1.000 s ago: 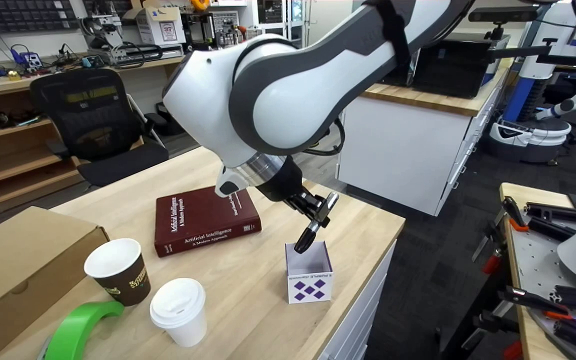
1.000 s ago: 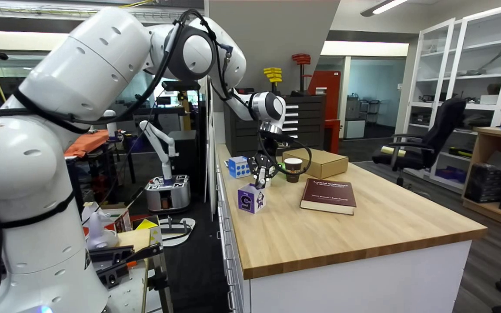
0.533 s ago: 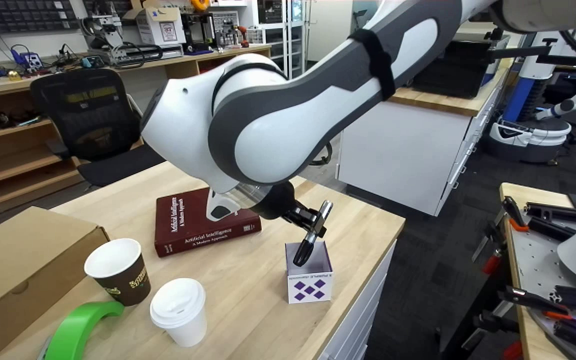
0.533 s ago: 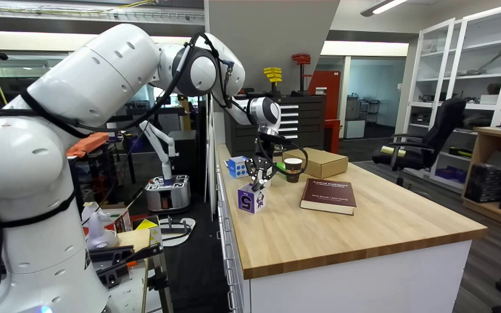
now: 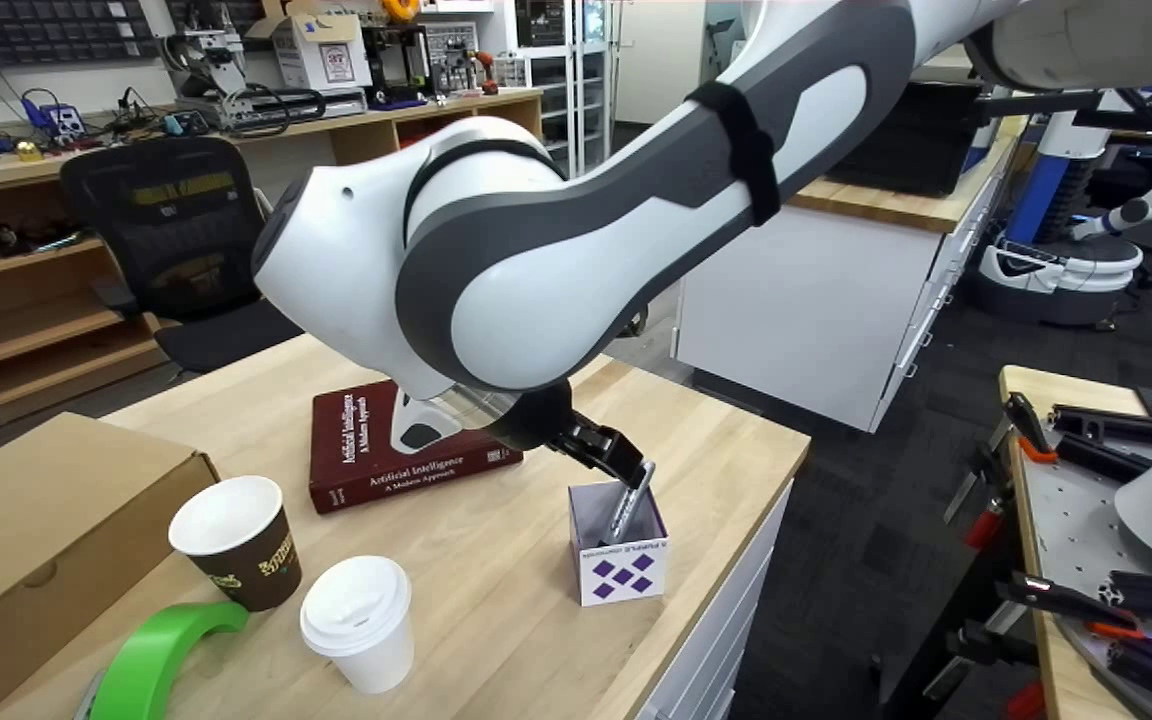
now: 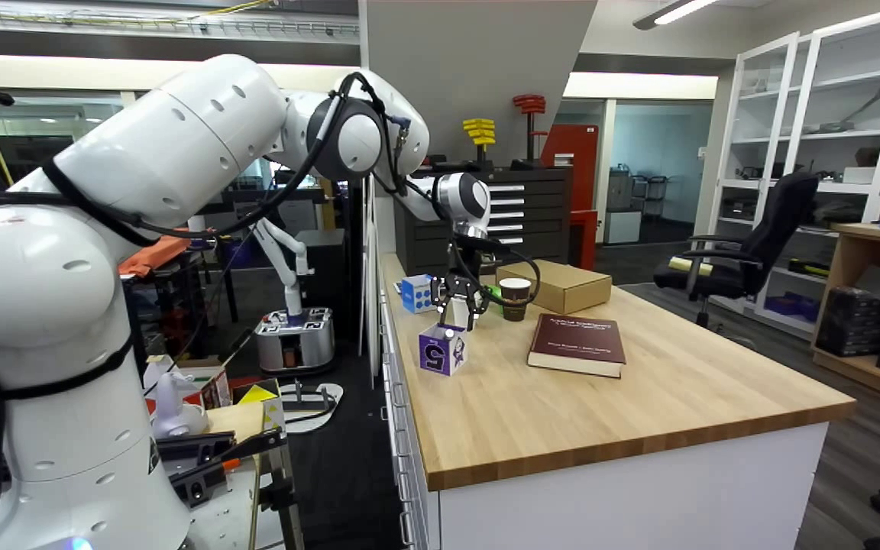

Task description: Place the black marker inside the purple and white box

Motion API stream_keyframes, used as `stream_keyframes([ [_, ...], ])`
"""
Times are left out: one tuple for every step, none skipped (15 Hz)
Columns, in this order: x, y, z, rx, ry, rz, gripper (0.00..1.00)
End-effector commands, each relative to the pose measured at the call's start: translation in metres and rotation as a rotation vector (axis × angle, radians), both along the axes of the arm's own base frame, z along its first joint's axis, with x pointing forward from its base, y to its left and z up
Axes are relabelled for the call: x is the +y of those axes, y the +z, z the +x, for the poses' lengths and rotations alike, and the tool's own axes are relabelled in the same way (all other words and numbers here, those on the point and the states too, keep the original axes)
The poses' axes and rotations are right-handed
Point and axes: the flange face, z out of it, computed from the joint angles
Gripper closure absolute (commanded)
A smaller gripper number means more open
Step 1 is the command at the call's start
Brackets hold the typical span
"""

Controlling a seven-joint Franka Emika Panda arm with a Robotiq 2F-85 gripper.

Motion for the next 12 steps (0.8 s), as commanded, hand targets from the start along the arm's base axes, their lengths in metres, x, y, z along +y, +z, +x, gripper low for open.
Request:
stream_keyframes([
  [-0.001,0.020,0.007,-0.038,0.005,0.018,0.07],
  [-0.003,0.024,0.009,-0.048,-0.003,0.029,0.01],
  [-0.005,0.029,0.011,-0.059,-0.011,0.039,0.00],
  [-0.008,0.033,0.013,-0.069,-0.021,0.050,0.00],
  [-0.011,0.037,0.015,-0.080,-0.033,0.062,0.00],
  [-0.015,0.041,0.018,-0.093,-0.047,0.078,0.00],
  [-0.019,0.045,0.021,-0.108,-0.059,0.093,0.00],
  [-0.024,0.050,0.024,-0.122,-0.076,0.110,0.00],
  [-0.029,0.054,0.028,-0.139,-0.093,0.124,0.00],
  [-0.034,0.057,0.032,-0.161,-0.118,0.139,0.00],
  [-0.041,0.060,0.036,-0.189,-0.163,0.149,0.00],
  [-0.047,0.063,0.041,-0.217,-0.215,0.157,0.00],
])
